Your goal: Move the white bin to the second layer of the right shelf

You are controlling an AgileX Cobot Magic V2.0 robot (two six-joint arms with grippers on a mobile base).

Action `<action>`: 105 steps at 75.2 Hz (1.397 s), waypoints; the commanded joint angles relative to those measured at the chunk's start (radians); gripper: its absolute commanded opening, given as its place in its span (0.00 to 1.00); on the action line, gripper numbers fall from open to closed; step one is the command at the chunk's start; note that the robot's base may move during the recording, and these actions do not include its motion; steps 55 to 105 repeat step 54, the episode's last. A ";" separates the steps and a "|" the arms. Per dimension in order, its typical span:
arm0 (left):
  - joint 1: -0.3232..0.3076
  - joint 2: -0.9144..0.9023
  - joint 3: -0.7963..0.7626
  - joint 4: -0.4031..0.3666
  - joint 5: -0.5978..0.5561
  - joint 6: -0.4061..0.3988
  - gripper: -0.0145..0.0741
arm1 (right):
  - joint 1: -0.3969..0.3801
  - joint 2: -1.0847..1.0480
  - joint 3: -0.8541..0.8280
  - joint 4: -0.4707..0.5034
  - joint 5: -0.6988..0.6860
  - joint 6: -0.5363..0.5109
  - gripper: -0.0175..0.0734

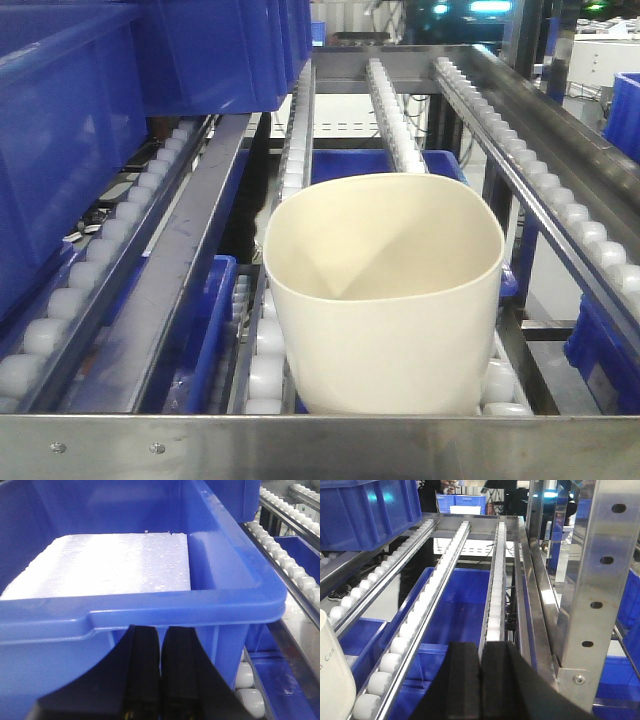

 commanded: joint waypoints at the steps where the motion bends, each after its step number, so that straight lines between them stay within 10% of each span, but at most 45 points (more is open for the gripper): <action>1: -0.006 -0.014 0.037 0.000 -0.087 -0.005 0.26 | -0.006 -0.020 -0.017 -0.007 -0.086 -0.005 0.25; 105: -0.006 -0.014 0.037 0.000 -0.087 -0.005 0.26 | -0.006 -0.020 -0.017 -0.007 -0.086 -0.005 0.25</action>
